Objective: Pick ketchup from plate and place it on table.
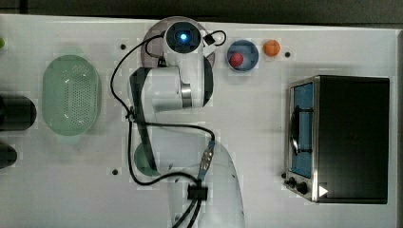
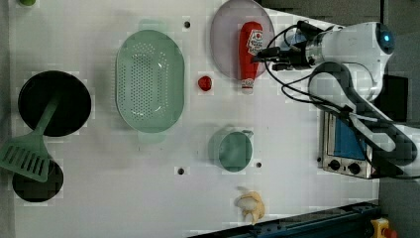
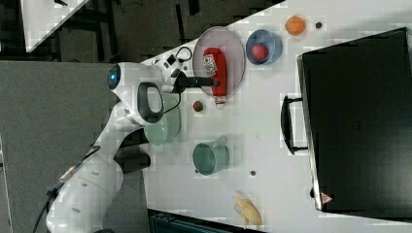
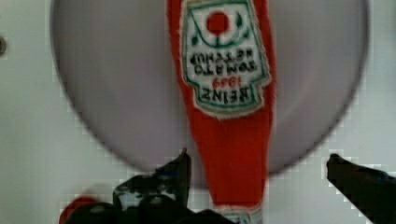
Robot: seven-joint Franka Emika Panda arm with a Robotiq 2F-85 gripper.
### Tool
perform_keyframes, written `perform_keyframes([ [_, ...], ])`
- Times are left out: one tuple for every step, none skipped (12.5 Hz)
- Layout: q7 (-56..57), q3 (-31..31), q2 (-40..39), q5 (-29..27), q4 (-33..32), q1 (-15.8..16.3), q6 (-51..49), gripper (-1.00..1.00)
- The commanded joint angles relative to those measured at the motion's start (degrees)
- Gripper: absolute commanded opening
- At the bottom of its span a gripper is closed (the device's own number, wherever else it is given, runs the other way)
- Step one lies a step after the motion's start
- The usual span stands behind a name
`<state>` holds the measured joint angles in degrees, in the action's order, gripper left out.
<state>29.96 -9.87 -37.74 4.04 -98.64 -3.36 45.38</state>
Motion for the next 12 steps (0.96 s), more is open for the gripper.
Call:
perform_keyframes([
  [3.2, -0.3, -2.9, 2.4, 2.3, 0.9, 4.8, 1.0],
  [3.2, -0.2, -4.0, 2.8, 2.8, 1.0, 6.7, 1.0],
  [3.2, -0.1, -4.9, 3.8, 3.1, 1.0, 7.9, 1.0],
  [3.2, -0.1, -5.8, 4.7, 3.4, 1.0, 9.2, 1.0],
  [3.2, -0.1, -6.6, 5.4, 3.7, 1.1, 10.4, 1.0],
  [3.2, -0.1, -7.4, 5.7, 4.1, 1.1, 11.1, 1.0],
  [3.2, -0.1, -8.0, 5.7, 4.4, 1.1, 11.2, 1.0],
  [3.2, -0.1, -8.6, 5.7, 4.7, 1.2, 11.3, 1.0],
  [3.2, -0.1, -8.8, 5.7, 4.8, 1.3, 11.7, 0.91],
  [3.1, 0.0, -8.8, 5.7, 4.8, 1.4, 11.8, 0.68],
  [3.1, 0.1, -8.8, 5.7, 4.9, 1.3, 11.8, 0.42],
  [3.1, 0.1, -8.7, 5.7, 5.2, 1.4, 11.7, 0.21],
])
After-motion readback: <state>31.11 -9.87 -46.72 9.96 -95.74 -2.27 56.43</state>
